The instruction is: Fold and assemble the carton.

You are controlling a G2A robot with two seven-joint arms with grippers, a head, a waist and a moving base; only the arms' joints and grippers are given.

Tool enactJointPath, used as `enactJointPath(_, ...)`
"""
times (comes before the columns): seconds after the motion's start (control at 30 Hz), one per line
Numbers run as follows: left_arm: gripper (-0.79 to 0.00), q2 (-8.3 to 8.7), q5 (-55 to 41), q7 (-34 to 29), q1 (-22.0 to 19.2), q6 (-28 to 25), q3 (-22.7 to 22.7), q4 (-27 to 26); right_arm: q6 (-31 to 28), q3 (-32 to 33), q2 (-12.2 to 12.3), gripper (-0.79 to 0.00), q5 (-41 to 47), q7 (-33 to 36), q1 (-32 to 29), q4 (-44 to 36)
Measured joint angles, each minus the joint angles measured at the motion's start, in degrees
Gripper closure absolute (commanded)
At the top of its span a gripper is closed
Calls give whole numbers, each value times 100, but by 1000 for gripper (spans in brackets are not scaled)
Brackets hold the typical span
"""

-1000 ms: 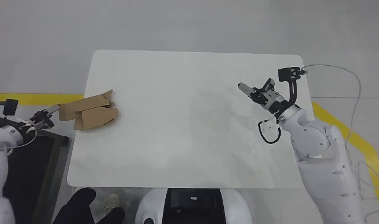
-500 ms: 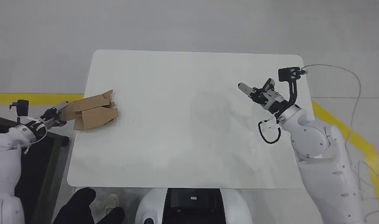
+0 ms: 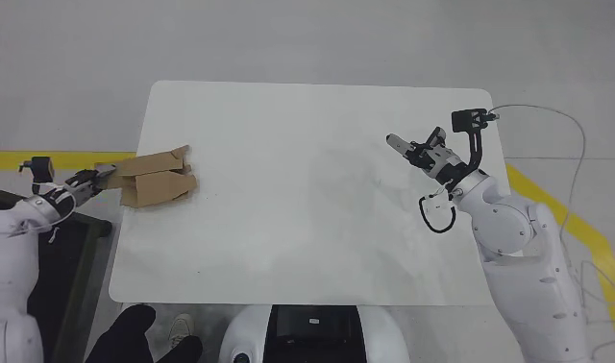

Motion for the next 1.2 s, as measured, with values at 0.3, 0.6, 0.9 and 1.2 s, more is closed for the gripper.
enactJointPath(0.3,0,-42,-466,-107,-255,96,-10,-308,0,0,0,-785,0,0,0,0)
enactJointPath(0.6,0,-383,-854,-29,-622,261,533,-651,0,0,0,-785,0,0,0,0)
enactJointPath(0.9,0,-846,-972,570,-985,311,1292,-696,0,0,0,-785,0,0,0,0)
enactJointPath(1.2,0,-1353,-1361,765,-1302,125,2002,-765,0,0,0,-785,0,0,0,0)
